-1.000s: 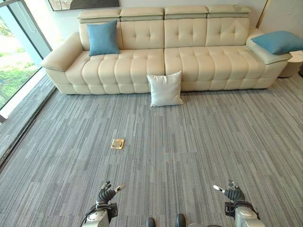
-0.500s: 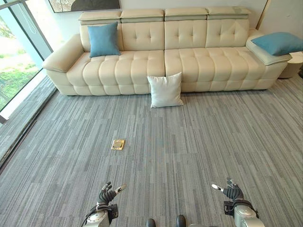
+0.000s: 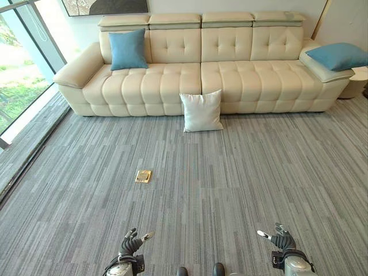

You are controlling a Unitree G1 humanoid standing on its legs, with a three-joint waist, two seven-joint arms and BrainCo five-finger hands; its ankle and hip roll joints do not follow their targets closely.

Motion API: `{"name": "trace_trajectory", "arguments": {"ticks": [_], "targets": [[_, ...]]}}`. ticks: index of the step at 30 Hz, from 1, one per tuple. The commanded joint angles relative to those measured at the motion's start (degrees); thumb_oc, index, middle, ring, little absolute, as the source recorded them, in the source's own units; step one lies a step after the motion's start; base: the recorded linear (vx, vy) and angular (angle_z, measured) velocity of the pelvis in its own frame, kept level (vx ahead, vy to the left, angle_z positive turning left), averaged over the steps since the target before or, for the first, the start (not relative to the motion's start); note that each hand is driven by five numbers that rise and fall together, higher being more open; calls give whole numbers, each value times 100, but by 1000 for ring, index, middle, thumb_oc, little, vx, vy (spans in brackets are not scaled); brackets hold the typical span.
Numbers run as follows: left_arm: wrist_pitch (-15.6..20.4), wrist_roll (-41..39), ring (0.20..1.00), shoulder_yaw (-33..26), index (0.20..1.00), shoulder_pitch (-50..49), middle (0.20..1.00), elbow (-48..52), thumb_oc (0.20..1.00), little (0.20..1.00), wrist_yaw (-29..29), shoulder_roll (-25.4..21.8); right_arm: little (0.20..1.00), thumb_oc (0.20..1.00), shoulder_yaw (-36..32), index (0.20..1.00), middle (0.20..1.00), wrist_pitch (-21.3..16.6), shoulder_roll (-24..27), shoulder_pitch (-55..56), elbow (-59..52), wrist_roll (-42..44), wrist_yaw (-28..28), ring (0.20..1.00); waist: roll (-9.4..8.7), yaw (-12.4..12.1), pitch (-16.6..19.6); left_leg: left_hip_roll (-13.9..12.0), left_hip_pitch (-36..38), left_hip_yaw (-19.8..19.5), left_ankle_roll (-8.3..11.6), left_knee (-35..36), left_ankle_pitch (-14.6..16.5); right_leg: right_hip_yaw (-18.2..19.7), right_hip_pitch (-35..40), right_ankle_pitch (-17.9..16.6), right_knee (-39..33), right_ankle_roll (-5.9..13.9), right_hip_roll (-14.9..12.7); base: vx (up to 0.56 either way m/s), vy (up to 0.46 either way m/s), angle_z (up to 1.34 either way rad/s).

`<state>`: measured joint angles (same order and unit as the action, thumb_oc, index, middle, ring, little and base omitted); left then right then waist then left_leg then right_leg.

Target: Pick up all the scattered cushions and arrange them neatly on the sofa.

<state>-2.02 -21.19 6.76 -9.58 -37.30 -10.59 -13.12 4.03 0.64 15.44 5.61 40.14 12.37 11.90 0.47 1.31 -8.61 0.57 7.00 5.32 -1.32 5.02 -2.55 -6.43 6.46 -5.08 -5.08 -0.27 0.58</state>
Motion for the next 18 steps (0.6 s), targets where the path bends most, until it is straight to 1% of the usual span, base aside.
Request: {"name": "trace_trajectory", "arguments": {"ticks": [1,6,11,18], "targets": [[108,233,1000,27,1000,285,1000,-65,1000,1000,-13,-80,1000,1000,119,1000,1000,-83,114,-242,0,-88,96,1000,-63,58,-86,-100,143,179,346,-2,435,-141,234,949,8,410,-194,0,0,0],[110,207,1000,-21,1000,250,1000,36,1000,1000,-52,-163,1000,1000,136,1000,1000,-38,187,-245,-60,-131,89,1000,-46,50,-270,-101,-119,163,329,-2,342,-104,-49,863,8,424,-193,-30,-2,0],[104,214,1000,-45,1000,222,1000,94,1000,1000,-38,-173,1000,1000,116,1000,1000,-8,222,-248,-69,-153,86,1000,-31,30,-330,-112,-304,160,332,-2,289,-137,-213,822,8,432,-202,13,8,0],[138,424,1000,16,1000,264,1000,109,1000,1000,-50,-266,1000,1000,142,1000,1000,-54,278,-295,-149,-170,63,1000,-124,-44,-441,-58,-246,135,233,-2,361,-148,-138,869,8,465,-234,52,60,1]]}}
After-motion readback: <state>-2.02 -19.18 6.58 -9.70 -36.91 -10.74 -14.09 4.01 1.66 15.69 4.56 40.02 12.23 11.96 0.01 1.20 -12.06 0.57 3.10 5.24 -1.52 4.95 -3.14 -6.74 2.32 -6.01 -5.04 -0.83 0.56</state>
